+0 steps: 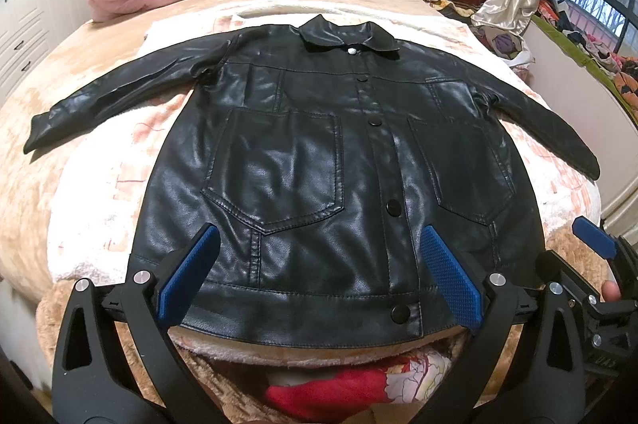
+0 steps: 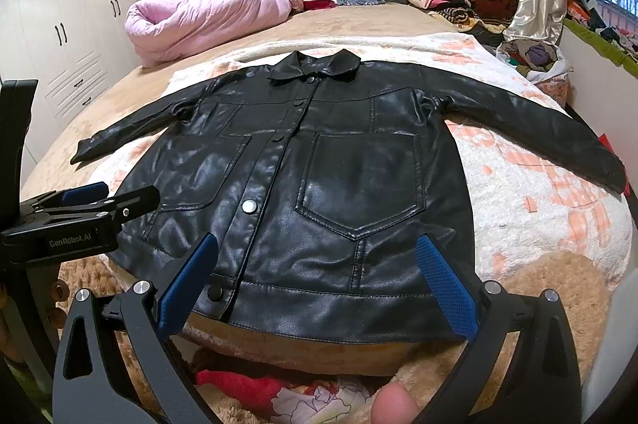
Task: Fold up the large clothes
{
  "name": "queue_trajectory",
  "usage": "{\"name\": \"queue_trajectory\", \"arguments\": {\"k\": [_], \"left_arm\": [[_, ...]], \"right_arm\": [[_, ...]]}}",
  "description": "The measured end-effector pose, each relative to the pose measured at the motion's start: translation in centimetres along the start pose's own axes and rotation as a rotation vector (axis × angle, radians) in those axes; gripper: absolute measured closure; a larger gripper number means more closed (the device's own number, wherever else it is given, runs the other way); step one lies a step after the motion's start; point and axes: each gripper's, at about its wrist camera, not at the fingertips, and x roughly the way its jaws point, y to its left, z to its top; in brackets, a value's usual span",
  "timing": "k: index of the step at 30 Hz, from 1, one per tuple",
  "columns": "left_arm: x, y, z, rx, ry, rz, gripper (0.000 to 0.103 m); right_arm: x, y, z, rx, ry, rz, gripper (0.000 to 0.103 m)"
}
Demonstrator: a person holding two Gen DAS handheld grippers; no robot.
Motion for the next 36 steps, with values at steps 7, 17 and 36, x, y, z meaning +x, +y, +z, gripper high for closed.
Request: {"name": "queue_trajectory", "arguments": {"k": [7, 17, 36], "left_arm": [[0.0, 0.0, 0.0, 0.0, 0.002, -0.002, 0.009], [0.4, 0.1, 0.1, 0.003, 0.004, 0.002, 0.009], [3.0, -0.7, 4.1, 0.012, -0.008, -0.008, 0.009]], "right_arm": [[0.0, 0.0, 0.0, -0.003, 0.0, 0.0, 0.004], [0.2, -0.1, 0.1, -0.001, -0.001, -0.002, 0.004], [3.0, -2.3, 3.5, 0.025, 0.001, -0.033, 0.004]]}}
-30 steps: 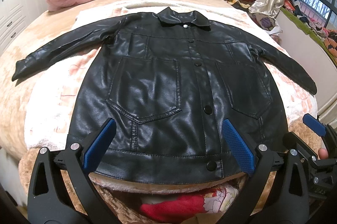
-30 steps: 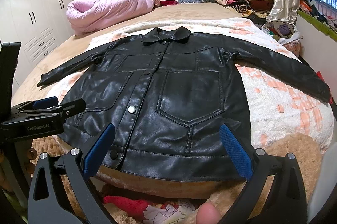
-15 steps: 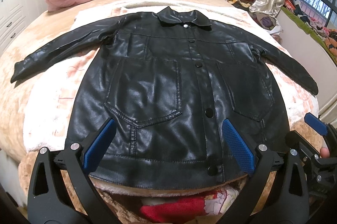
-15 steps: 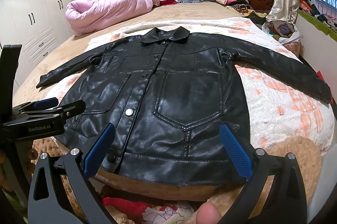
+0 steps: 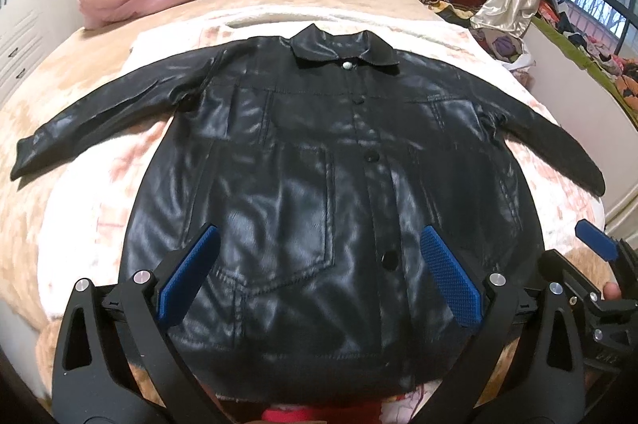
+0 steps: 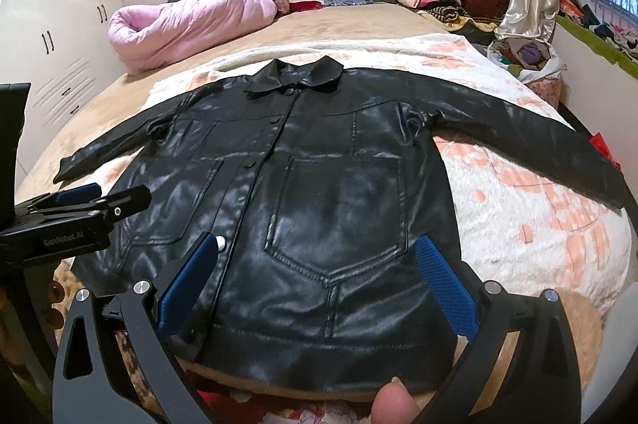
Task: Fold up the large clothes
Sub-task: 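Move the right tool to the sleeve end nearest it and grasp it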
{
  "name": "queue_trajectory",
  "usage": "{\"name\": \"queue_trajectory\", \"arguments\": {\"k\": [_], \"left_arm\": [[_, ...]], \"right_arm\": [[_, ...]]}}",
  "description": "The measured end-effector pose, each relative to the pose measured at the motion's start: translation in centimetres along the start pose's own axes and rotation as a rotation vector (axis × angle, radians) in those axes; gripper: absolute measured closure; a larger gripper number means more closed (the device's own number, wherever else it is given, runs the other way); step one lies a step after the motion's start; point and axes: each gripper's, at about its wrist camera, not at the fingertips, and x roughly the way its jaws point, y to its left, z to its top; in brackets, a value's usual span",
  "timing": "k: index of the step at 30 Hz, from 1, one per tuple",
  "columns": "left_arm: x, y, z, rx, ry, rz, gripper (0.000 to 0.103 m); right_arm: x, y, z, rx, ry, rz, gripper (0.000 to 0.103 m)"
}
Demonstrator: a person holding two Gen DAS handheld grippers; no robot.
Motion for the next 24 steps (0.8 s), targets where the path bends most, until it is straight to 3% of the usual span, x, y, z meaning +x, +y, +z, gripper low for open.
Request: {"name": "queue_trajectory", "arguments": {"k": [14, 24], "left_arm": [[1.4, 0.2, 4.7, -0.044, -0.04, 0.038, 0.009], [3.4, -0.4, 7.9, -0.03, -0.009, 0.029, 0.009]], "right_arm": [[2.9, -1.3, 4.6, 0.02, -0.009, -0.002, 0.004], [5.3, -2.5, 9.2, 0.062, -0.007, -0.011, 0.004]]}}
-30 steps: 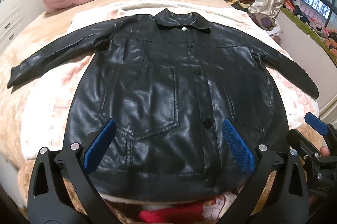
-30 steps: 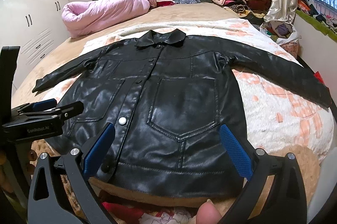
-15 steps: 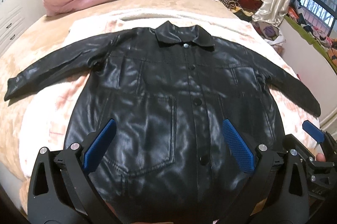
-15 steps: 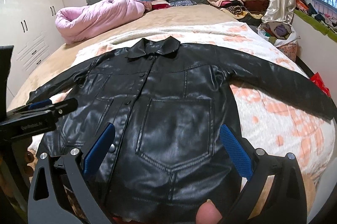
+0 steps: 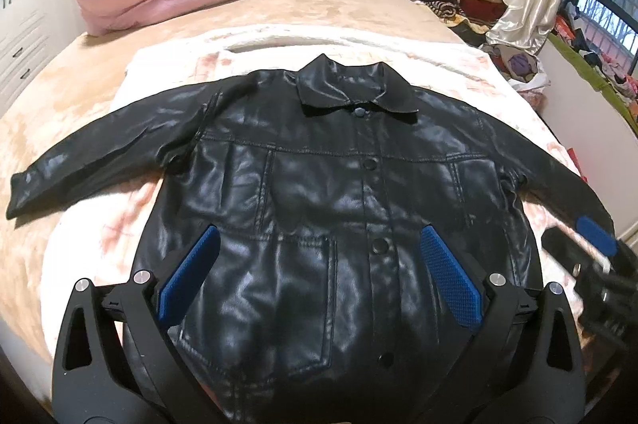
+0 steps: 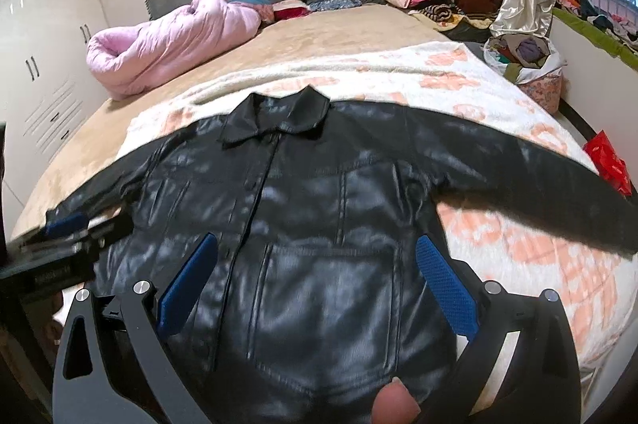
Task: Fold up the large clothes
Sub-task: 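Move the right tool to the sleeve end nearest it and grasp it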
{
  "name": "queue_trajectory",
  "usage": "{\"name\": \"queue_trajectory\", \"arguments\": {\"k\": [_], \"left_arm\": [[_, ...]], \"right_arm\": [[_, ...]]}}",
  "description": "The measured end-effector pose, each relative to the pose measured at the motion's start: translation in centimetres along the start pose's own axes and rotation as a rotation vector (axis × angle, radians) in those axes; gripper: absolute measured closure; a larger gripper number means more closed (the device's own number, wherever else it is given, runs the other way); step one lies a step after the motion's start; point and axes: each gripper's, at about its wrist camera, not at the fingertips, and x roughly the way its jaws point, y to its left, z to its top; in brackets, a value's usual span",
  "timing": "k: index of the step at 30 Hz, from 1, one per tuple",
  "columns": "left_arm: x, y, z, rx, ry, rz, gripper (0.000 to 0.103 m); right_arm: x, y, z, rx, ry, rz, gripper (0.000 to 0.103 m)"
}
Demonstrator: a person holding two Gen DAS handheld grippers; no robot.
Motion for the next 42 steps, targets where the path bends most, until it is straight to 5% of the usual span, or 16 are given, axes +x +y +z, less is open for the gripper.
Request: {"name": "queue_trajectory", "arguments": {"k": [18, 34, 42], "left_arm": [[5.1, -4.1, 4.7, 0.027, 0.018, 0.008, 0.009], [11.6, -10.0, 5.6, 0.084, 0.066, -0.051, 0.009], [13.6, -12.5, 5.7, 0.102, 0.085, -0.098, 0.009]], "right_arm": [[4.4, -8.8, 7.2, 0.221, -0.059, -0.151, 0.004], [6.6, -19.6, 4.0, 0.502, -0.08, -0.356, 0.004], [5.7, -25.5, 1.0, 0.818, -0.118, -0.401, 0.004]]}}
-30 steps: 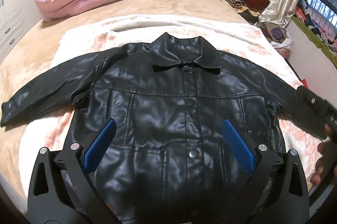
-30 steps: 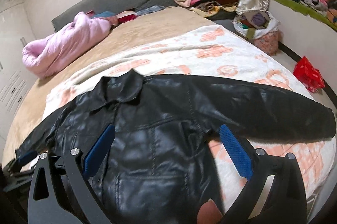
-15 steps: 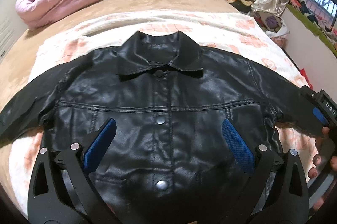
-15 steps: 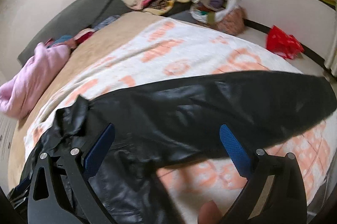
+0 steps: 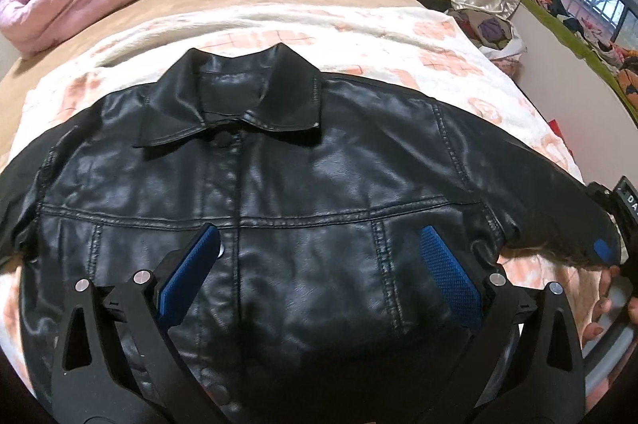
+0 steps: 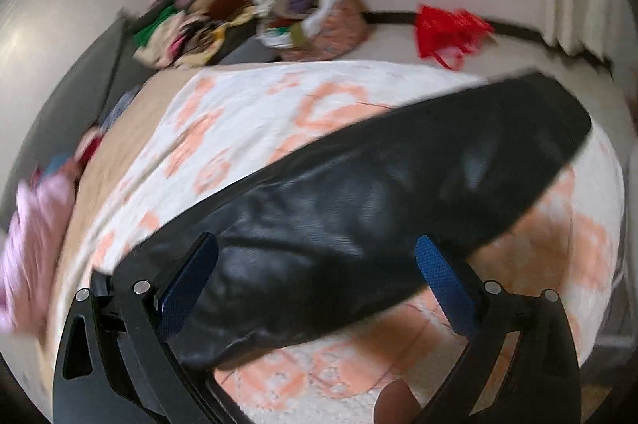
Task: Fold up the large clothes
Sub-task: 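Move the right tool to the sleeve end nearest it and grasp it, then fold the gripped sleeve across the jacket front with the right tool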
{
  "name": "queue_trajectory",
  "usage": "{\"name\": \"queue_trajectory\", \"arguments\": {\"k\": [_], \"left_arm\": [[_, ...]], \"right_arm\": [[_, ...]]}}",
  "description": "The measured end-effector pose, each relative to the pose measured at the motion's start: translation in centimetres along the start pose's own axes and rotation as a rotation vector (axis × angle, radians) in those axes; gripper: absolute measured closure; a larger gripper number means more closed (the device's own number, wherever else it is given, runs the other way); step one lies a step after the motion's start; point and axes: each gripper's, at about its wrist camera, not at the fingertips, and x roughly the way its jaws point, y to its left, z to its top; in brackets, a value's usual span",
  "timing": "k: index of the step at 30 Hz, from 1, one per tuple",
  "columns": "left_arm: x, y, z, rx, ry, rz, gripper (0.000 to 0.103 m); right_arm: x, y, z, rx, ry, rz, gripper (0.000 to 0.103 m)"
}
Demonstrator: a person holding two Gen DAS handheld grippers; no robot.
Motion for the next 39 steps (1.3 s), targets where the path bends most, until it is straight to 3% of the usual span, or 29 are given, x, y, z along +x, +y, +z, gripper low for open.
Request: {"name": "queue_trajectory", "arguments": {"k": [3, 8, 12, 19, 20, 22, 24, 26, 31, 33, 36, 39], "left_arm": [[0.6, -0.5, 0.1, 0.011, 0.009, 0.005, 0.009], [1.3, -0.8, 0.1, 0.019, 0.028, -0.007, 0.009], [1.7, -0.8, 0.4, 0.025, 0.037, -0.007, 0.009], [1.7, -0.3, 1.9, 0.018, 0.03, -0.004, 0.009], [1.4, -0.2, 2.2, 0.017, 0.025, -0.011, 0.009], [0.9, 0.0, 2.5, 0.012, 0.015, -0.025, 0.009], [0.4, 0.3, 2.6, 0.009, 0.009, -0.03, 0.009], [0.0, 0.6, 2.6, 0.004, 0.013, -0.032, 0.009], [-0.8, 1.9, 2.6, -0.023, 0.016, -0.082, 0.009], [-1.1, 2.6, 2.6, -0.027, 0.02, -0.079, 0.009], [-1.9, 4.1, 2.9, -0.043, 0.01, -0.072, 0.009], [-3.1, 6.1, 3.2, -0.081, -0.012, -0.073, 0.009]], "right_arm": [[1.0, -2.5, 0.0, 0.131, 0.052, -0.007, 0.004], [2.7, -5.3, -0.3, 0.272, 0.103, -0.09, 0.004], [3.4, -6.0, 0.5, 0.316, 0.089, -0.075, 0.004], [5.2, -8.5, 2.7, 0.533, 0.042, 0.035, 0.004], [5.2, -8.6, 2.9, 0.542, 0.025, 0.066, 0.008], [5.0, -8.3, 3.3, 0.54, -0.003, 0.132, 0.034], [4.7, -7.7, 3.6, 0.519, -0.026, 0.185, 0.07], [4.1, -7.4, 4.0, 0.492, -0.062, 0.271, 0.082], [1.9, -4.9, 5.4, 0.347, -0.176, 0.473, 0.087], [1.1, -3.3, 5.6, 0.27, -0.179, 0.552, 0.089], [-0.6, 1.4, 5.7, 0.043, -0.211, 0.644, 0.089], [-2.5, 8.2, 2.9, -0.322, -0.187, 0.709, 0.089]]}}
